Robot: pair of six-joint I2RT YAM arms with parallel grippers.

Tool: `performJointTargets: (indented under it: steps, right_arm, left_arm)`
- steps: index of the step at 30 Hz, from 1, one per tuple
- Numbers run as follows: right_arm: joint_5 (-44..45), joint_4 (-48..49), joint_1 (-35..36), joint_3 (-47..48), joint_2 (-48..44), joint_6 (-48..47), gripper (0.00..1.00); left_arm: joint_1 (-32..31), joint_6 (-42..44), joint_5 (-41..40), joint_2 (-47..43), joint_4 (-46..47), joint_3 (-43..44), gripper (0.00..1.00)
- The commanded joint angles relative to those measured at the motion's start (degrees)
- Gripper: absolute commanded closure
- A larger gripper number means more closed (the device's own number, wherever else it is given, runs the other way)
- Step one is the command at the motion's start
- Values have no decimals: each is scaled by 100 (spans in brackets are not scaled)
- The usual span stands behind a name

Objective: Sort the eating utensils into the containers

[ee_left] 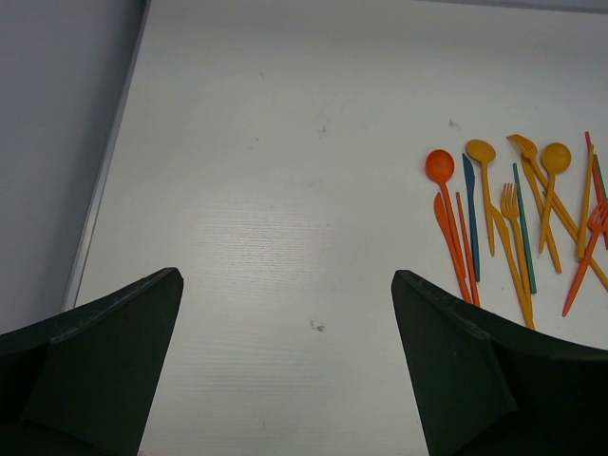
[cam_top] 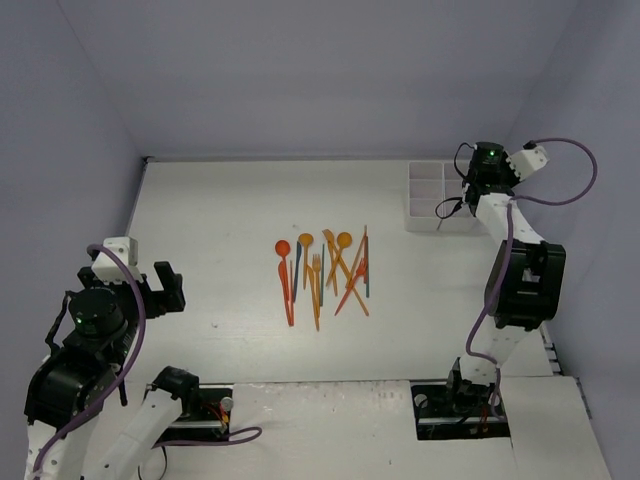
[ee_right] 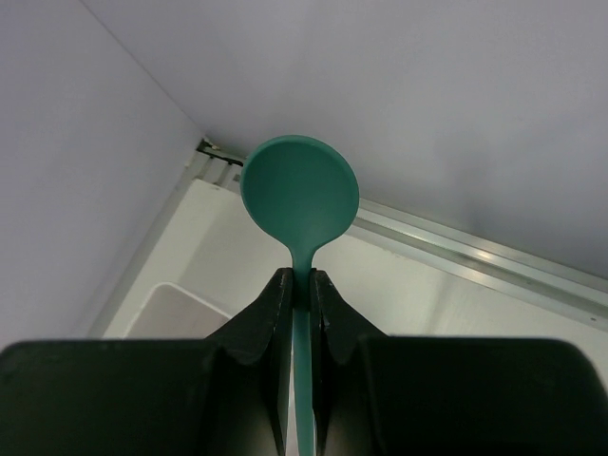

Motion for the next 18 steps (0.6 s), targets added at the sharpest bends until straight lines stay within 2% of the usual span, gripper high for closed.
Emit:
performJointTargets:
  steps: [1,6,18]
  right_arm:
    - [157,1008,76,253,-14,-240,100]
    - [-95,1614,139,106,54,-514,100]
    - [-225,2149,258,478,775,-781,100]
  left_arm:
    - [-31,-50,95,211,478,-27,10]
    - [-31,-49,158,218,508,-99,10]
    - [-31,-23,346,225,499,-92,10]
